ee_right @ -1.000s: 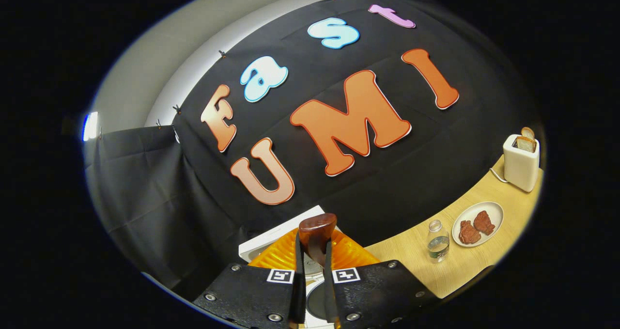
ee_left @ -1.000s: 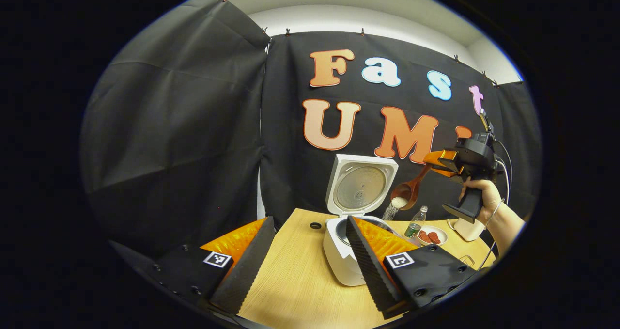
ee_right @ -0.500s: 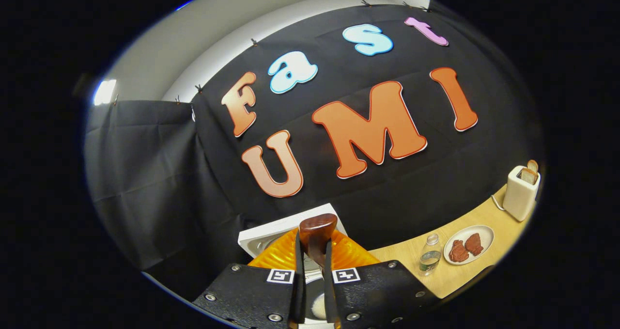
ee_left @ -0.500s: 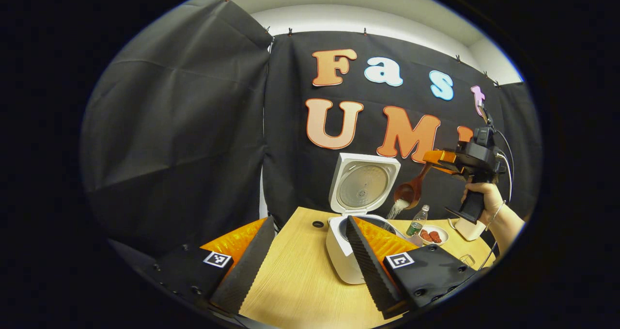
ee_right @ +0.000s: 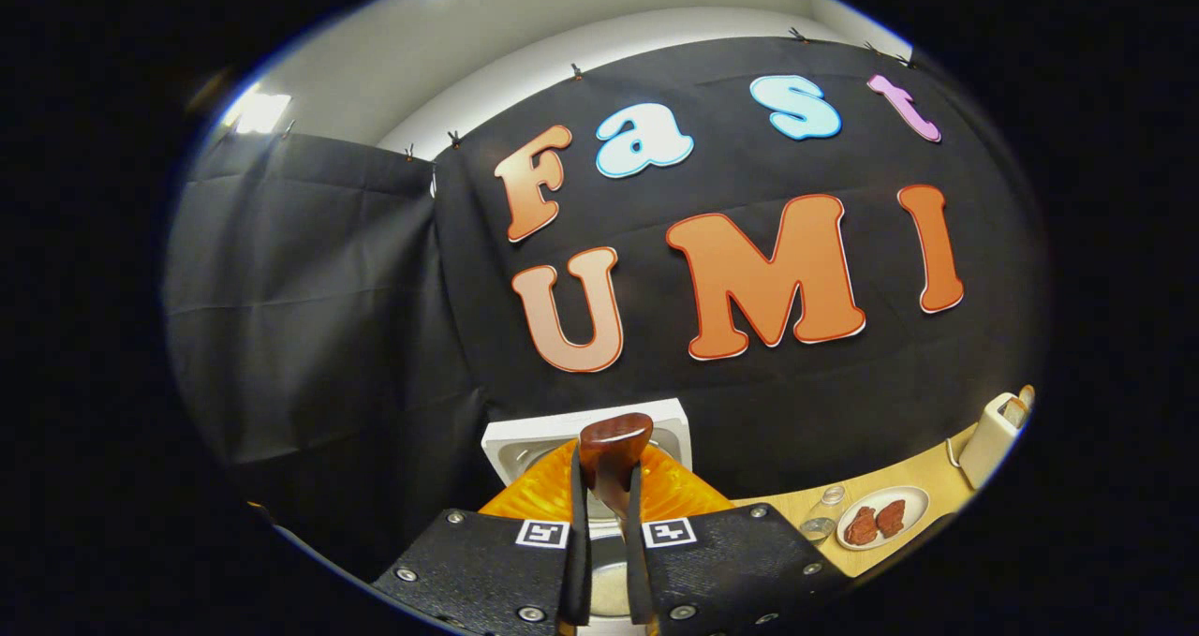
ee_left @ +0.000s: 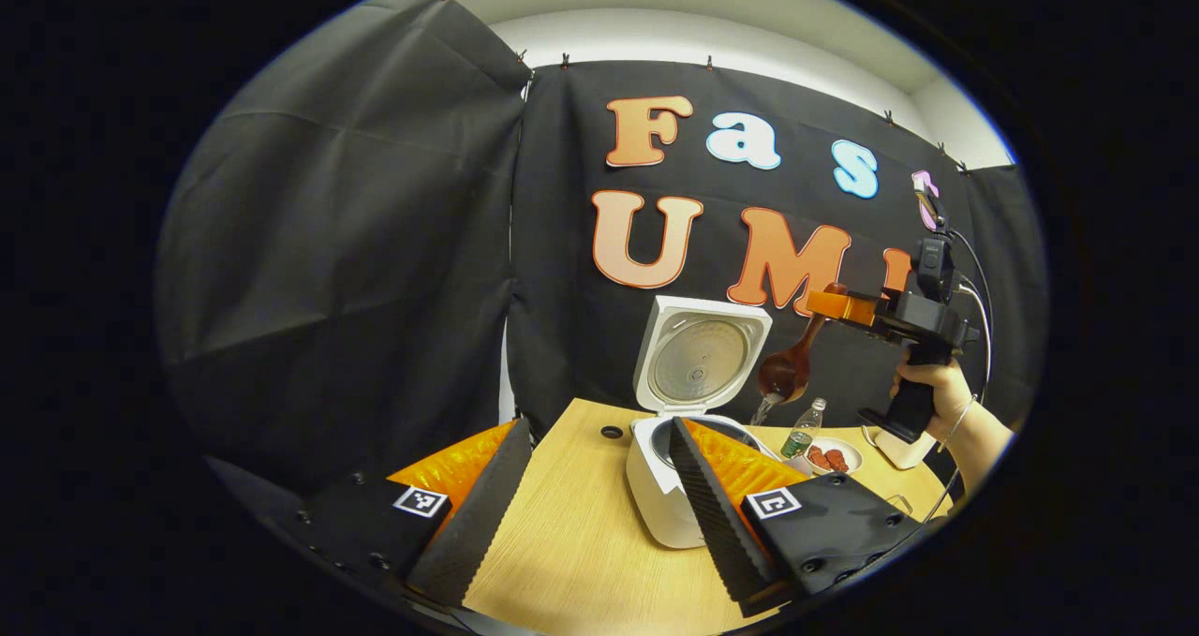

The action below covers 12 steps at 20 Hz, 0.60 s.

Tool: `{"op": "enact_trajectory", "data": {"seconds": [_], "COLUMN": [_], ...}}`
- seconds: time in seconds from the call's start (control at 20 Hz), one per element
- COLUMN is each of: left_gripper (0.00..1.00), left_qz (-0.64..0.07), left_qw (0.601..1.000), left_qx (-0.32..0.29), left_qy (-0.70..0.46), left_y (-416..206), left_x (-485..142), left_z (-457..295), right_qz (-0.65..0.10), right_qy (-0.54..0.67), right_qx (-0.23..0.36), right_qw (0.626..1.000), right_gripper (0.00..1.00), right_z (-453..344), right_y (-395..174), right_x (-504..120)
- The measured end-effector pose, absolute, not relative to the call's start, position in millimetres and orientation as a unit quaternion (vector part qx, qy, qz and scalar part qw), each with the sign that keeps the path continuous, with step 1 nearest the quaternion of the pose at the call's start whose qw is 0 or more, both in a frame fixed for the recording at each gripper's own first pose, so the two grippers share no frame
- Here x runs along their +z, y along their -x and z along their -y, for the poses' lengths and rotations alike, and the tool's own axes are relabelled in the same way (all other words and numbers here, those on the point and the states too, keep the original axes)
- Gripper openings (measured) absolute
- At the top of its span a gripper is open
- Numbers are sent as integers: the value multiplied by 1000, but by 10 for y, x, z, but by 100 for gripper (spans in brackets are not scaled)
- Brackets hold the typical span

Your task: Close the left gripper, press the button to open the rice cooker; take a wooden spoon from the chopstick holder with the right hand, scoop a spoonful of rice and pour it into the rice cooker, then put the wooden spoon back into the chopstick holder.

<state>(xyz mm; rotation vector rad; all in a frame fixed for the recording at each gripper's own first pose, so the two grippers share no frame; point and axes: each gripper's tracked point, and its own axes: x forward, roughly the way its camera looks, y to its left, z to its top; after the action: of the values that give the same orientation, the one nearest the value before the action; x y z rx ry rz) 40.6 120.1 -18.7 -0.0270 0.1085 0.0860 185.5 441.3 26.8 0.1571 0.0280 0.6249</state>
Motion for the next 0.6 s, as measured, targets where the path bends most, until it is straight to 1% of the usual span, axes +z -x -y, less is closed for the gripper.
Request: {"op": "enact_trajectory", "data": {"seconds": [0.4,0.6], "left_gripper": [100,100], "left_qz": [-53,-52], "left_qw": [997,998], "left_qx": [48,45], "left_qy": [10,11], "left_y": [-337,-306], "left_x": [-187,-176], "left_z": [-1261,-1232], "right_qz": [21,10], "right_qy": [8,-10], "right_qx": [342,347], "right_qw": [939,938], "right_gripper": [14,14], "right_z": [-4572,-4526], "right_y": [-1659,-1595], "right_x": [273,251]}}
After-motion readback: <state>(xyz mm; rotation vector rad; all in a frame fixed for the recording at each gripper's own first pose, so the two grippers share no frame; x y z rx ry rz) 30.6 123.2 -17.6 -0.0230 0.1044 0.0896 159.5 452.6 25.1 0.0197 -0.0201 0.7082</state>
